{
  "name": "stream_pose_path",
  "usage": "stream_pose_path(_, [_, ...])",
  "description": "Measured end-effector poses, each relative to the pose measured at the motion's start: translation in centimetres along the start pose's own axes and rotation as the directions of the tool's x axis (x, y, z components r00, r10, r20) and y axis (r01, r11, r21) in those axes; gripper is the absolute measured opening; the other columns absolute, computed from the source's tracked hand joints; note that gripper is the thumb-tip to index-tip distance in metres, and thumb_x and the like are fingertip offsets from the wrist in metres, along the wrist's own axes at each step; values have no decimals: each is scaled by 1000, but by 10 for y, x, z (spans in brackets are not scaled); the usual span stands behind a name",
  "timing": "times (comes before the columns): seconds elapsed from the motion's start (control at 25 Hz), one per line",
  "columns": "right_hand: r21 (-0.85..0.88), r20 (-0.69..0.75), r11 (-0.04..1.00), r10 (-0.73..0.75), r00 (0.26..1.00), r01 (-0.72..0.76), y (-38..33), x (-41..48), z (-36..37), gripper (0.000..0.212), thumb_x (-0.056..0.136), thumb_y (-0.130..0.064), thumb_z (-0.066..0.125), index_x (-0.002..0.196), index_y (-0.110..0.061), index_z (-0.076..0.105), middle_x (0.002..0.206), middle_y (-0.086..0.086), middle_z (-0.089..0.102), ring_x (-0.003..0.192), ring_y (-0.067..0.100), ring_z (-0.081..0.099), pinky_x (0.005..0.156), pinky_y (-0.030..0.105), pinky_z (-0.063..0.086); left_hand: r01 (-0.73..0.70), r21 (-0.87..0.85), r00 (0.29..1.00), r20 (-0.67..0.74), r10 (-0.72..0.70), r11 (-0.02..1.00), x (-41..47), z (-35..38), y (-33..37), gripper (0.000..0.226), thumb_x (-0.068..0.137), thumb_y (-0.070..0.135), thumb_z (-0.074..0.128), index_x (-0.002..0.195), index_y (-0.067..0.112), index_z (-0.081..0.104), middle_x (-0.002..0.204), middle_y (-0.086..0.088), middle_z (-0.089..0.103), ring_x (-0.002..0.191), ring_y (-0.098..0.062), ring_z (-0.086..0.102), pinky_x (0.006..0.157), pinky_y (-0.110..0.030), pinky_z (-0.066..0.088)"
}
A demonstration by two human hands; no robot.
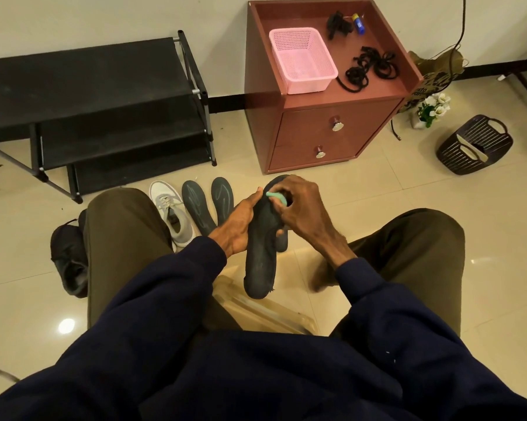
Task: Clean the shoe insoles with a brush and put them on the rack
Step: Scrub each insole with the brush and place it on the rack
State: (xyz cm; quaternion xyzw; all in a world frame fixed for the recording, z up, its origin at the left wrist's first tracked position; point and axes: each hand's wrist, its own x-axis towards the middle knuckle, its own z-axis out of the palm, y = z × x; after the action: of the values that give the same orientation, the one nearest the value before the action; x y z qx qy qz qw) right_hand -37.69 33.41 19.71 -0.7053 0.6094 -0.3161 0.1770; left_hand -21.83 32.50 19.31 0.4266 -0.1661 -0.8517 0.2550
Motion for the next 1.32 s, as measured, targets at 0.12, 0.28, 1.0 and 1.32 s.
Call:
stream_pose_path(0.12, [-69,-143,986,139,980,-150,21,10,-9,13,83,-8,78,96,-9,78,91,4,73,80,15,64,74,35,58,37,20,997,72,-38,999,-2,2,-1,53,107,51,37,126,10,63,111,-19,73,81,-35,74,64,-35,59])
stream_pose_path(0.28, [60,-198,977,212,957,-204,16,8,-19,12,85,-12,80,96,-11,79,89,-3,73,79,8,67,72,16,56,45,30,996,77,-48,999,-3,3,0,51,107,52,35,124,12,62,110,-17,75,83,-35,74,67,-36,59])
stream_pose_path(1.0, [-109,-174,981,140,975,-161,30,7,-14,16,85,-9,78,102,-8,77,98,7,72,86,16,64,79,36,59,55,7,993,102,-56,998,4,0,-2,53,106,53,36,131,12,60,123,-19,70,92,-39,73,74,-40,60])
stream_pose_path(1.32, [25,64,999,31,997,-33,-14,-6,6,16,87,-13,79,103,-14,78,98,1,74,84,7,65,78,26,59,-20,62,998,-50,23,998,14,-11,-1,55,102,55,48,129,10,66,115,-14,74,102,-27,72,97,-47,57])
